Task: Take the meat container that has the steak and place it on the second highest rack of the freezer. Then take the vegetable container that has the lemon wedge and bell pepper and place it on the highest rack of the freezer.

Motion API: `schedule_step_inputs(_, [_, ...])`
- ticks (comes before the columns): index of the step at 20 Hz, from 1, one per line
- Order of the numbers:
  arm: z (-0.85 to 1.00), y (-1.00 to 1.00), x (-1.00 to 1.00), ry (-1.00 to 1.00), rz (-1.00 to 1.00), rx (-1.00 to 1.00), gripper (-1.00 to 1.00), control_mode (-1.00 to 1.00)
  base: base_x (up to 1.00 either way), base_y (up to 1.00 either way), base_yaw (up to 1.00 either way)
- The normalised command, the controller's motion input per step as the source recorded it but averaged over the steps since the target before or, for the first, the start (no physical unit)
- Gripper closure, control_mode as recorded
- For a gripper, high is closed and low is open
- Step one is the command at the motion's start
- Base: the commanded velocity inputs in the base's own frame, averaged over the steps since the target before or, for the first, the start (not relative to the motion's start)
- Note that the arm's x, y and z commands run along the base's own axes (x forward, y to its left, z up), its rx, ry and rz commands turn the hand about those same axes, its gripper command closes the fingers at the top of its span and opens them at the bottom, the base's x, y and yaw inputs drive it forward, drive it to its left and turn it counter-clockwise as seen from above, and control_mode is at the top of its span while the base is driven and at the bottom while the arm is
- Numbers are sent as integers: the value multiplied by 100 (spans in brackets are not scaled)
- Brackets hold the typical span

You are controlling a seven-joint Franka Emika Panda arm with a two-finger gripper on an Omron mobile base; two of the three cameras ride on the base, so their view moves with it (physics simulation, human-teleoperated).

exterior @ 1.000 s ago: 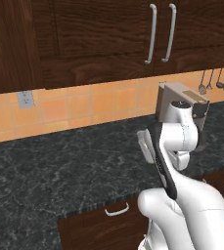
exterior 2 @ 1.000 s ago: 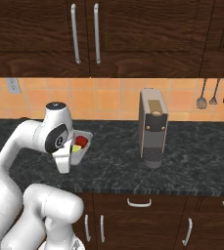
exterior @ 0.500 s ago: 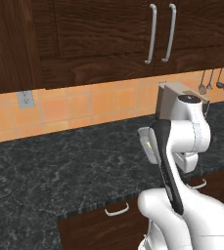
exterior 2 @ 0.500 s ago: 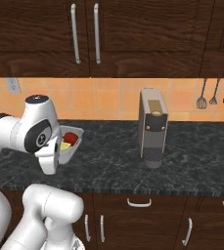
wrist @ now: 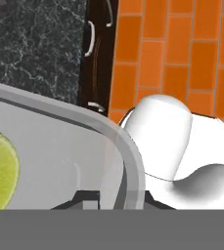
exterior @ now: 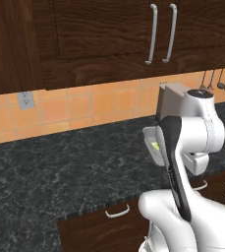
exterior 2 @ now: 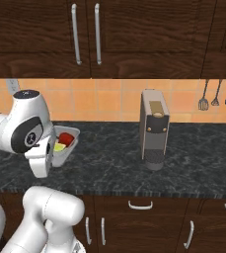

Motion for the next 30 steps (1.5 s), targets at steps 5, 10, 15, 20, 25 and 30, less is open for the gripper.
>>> schedule_step_inputs(5, [4, 0, -12, 0, 0, 0, 100, 100, -14, -26, -4])
schedule_step_inputs(10, [0, 0, 0, 0, 0, 0, 100, 100, -13, -89, -45])
schedule_step_inputs(15, [0, 0, 0, 0, 0, 0, 100, 100, -1, -91, -69])
schedule_step_inputs(20, [0, 0, 0, 0, 0, 0, 100, 100, 0, -51, -82])
schedule_step_inputs(25, [0, 0, 0, 0, 0, 0, 100, 100, 0, -27, -89])
schedule_step_inputs(30, [0, 0, 0, 0, 0, 0, 100, 100, 0, -11, -89])
